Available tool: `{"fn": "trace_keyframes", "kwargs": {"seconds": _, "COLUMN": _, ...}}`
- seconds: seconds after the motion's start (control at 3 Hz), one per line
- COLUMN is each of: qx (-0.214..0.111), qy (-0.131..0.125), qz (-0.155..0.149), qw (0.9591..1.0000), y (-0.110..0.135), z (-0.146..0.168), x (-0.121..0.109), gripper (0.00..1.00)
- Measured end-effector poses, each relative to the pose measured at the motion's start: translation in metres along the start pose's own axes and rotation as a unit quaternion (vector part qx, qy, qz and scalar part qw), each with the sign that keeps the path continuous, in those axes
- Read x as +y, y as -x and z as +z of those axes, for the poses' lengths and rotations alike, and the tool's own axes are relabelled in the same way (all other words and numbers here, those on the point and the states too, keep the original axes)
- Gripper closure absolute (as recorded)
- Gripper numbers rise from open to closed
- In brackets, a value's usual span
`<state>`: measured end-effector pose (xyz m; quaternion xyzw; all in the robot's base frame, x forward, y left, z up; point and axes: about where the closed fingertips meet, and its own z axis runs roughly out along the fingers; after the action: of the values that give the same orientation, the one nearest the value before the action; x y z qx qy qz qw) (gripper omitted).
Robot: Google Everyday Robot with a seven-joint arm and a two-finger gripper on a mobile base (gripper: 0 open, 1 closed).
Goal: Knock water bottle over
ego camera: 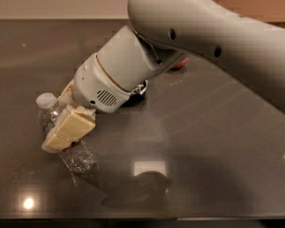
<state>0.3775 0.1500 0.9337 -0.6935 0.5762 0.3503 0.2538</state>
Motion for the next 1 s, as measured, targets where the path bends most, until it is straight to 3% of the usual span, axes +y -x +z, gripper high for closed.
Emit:
{"fn": "trace_keyframes", "kwargs": {"seconds": 0.33, "qx": 0.002, "qy": -0.005, "qz": 0.005, "qw": 1.0000, "y": 0.000, "z": -0.012, "x": -0.005, "gripper": 0.64}}
{"fn": "trace_keyframes", "kwargs": {"seconds": 0.67, "qx": 0.047, "qy": -0.033, "qz": 0.012, "qw": 0.9983, "y": -0.010, "z": -0.041, "x": -0.022, "gripper": 0.87}}
{"fn": "trace_keyframes", "kwargs": {"seconds": 1.0, "qx": 0.122, "qy": -0.065, "qz": 0.021, "qw": 0.9901, "y": -0.042, "z": -0.082, "x": -0.046, "gripper": 1.00}}
